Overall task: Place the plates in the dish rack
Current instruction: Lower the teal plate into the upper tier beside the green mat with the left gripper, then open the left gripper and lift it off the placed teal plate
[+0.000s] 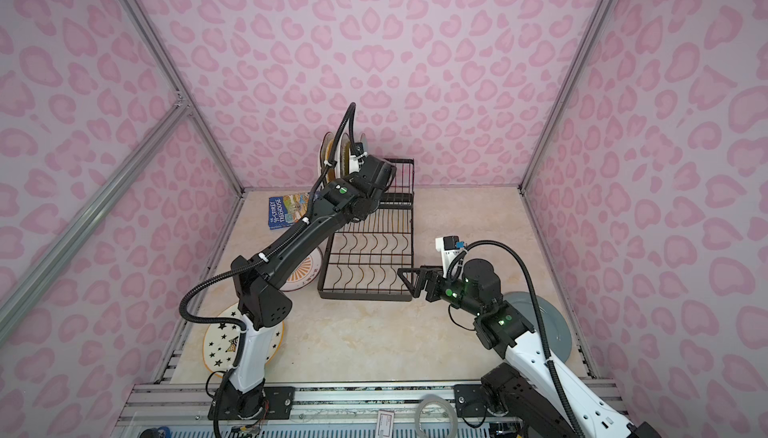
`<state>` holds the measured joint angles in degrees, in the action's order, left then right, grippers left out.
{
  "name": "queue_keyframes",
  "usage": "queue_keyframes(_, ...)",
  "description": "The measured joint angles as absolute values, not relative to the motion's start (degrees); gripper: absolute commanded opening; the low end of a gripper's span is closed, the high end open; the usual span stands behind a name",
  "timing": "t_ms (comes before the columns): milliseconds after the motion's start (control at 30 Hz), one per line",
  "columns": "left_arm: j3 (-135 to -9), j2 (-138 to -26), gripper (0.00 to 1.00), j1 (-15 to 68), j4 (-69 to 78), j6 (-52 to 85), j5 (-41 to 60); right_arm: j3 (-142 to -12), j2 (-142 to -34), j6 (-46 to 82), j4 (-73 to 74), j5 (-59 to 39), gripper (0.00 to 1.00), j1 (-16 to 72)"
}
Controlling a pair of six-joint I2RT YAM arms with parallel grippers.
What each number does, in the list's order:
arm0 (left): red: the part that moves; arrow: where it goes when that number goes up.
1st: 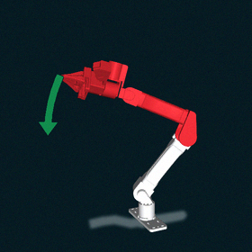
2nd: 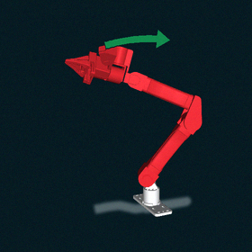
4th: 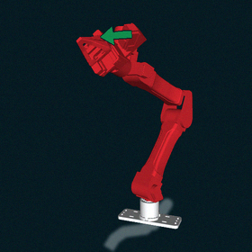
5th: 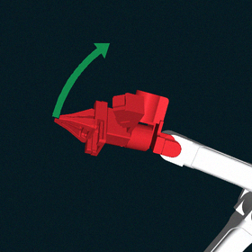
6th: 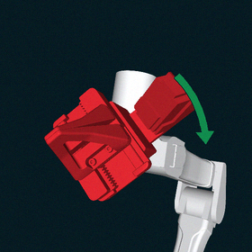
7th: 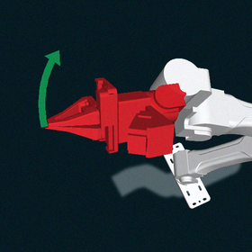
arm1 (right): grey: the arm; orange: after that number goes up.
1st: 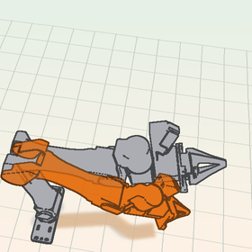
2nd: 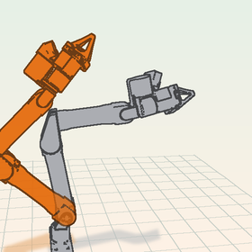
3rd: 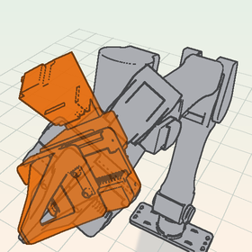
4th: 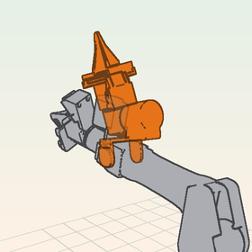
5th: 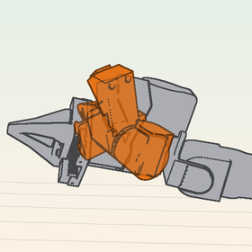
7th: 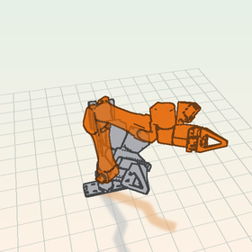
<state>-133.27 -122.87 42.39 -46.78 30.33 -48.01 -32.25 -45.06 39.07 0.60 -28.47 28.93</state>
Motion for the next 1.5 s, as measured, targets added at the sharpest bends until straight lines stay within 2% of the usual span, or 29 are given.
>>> queue_keyframes(233,-133.3,-120.6,0.35,42.4,-46.6,30.3,-47.7,-32.2,-45.1,39.5,0.7,-28.5,0.98,28.9)
queue_keyframes(333,-133.3,-120.3,0.41,42.4,-46.7,30.3,-47.1,-32.2,-45.1,39.5,0.7,-28.5,0.98,28.9)
queue_keyframes(1100,-132.8,-114.8,0.41,43.7,-48.6,30.8,-45.3,-32.2,-45.4,40.9,2.1,-28.4,0.98,30.2)
queue_keyframes(1500,-127.7,-106.9,0.42,44.3,-48.5,30.8,-44.4,-32.6,-45.5,40.9,1.9,-27.8,0.98,30.3)
